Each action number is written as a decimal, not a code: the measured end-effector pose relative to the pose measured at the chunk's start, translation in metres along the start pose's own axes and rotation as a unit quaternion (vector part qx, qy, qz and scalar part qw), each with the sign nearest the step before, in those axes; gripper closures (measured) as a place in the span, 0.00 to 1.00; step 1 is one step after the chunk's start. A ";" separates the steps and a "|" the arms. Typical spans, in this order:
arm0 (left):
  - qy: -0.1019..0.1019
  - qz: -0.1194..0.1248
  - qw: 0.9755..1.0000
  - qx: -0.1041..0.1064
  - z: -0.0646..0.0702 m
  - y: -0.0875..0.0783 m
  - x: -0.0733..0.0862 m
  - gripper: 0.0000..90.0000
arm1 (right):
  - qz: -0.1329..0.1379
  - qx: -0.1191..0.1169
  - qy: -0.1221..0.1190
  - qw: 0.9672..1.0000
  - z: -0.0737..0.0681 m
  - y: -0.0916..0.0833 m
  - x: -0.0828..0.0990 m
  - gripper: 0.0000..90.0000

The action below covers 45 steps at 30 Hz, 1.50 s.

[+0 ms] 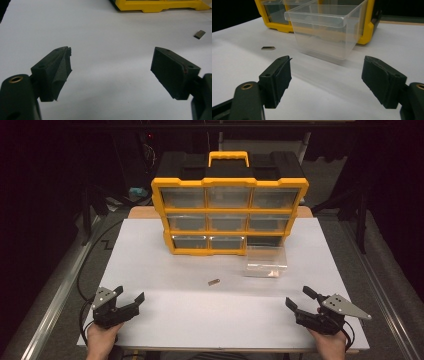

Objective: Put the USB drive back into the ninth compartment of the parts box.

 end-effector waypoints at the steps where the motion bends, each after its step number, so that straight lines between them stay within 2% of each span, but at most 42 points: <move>1: 0.000 0.000 1.000 0.000 0.000 0.000 0.000 0.20 | 0.000 0.000 -0.002 1.000 -0.001 0.001 0.000 0.27; 16: 0.000 -0.002 1.000 0.002 0.000 0.001 0.000 0.20 | 0.000 -0.021 -0.006 1.000 -0.019 0.013 -0.005 0.27; 31: 0.004 -0.007 1.000 0.004 0.001 0.001 0.001 0.20 | -0.003 -0.046 -0.020 0.999 -0.040 0.025 -0.008 0.28; 39: 0.004 -0.008 1.000 0.006 0.001 0.001 0.001 0.20 | -0.004 -0.038 -0.032 0.999 -0.049 0.031 -0.010 0.25; 45: 0.004 -0.009 1.000 0.006 0.001 0.001 0.001 0.20 | -0.011 -0.049 -0.033 0.998 -0.057 0.035 -0.010 0.25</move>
Point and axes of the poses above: each handheld gripper's, and its own axes: y roughly forward along the jaws, x roughly out of its underside, z roughly to its right, the point moved 6 cm from there along y, roughly forward along the jaws, and after that the axes turned 14 degrees about x, right-handed, at the moved point
